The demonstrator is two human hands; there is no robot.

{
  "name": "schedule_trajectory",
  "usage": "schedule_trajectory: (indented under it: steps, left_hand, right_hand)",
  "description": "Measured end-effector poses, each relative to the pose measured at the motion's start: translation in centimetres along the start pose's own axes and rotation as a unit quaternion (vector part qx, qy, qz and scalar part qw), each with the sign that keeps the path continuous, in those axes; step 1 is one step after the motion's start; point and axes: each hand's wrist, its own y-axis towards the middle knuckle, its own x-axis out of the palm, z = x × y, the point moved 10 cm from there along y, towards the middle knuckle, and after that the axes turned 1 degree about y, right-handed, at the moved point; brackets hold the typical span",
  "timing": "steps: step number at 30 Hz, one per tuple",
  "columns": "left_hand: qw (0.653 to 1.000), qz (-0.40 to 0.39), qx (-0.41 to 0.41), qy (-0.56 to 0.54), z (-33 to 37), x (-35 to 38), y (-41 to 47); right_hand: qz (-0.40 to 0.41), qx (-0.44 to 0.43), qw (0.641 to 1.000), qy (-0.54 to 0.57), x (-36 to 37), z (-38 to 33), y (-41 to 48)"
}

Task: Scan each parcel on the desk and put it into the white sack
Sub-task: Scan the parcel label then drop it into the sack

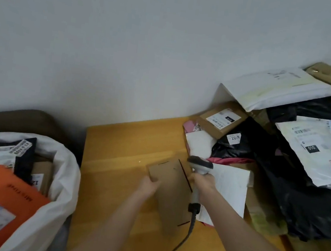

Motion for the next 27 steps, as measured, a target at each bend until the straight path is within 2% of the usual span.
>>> schedule_trajectory:
  steps: [4,6,9,13,19,23,27]
  left_hand:
    - [0.986,0.010,-0.088,-0.144,-1.5,1.4,0.0]
    - [0.975,0.022,-0.103,-0.194,-1.6,1.2,-0.1]
    - [0.959,0.049,-0.099,-0.261,-0.9,-0.8,-0.2]
    - [0.930,0.042,-0.041,-0.363,3.3,-4.3,-1.4]
    - [0.905,0.022,-0.010,-0.426,6.4,-8.2,-3.6]
    - [0.930,0.014,0.058,-0.362,7.5,-10.3,-4.9]
    - [0.924,-0.027,0.131,-0.357,9.0,-10.5,-6.4]
  right_hand:
    - [-0.067,0.021,0.997,0.028,1.8,0.4,1.6]
    - [-0.078,0.035,0.995,0.053,2.1,0.6,1.8]
    - [-0.091,0.053,0.988,0.115,2.0,-0.2,1.4]
    - [-0.119,0.042,0.976,0.179,2.1,-3.7,-0.5]
    - [-0.137,0.012,0.968,0.208,2.1,-6.0,-4.2]
    - [-0.145,-0.009,0.958,0.249,1.8,-6.3,-6.8]
    - [-0.130,-0.026,0.958,0.254,1.5,-6.2,-8.7]
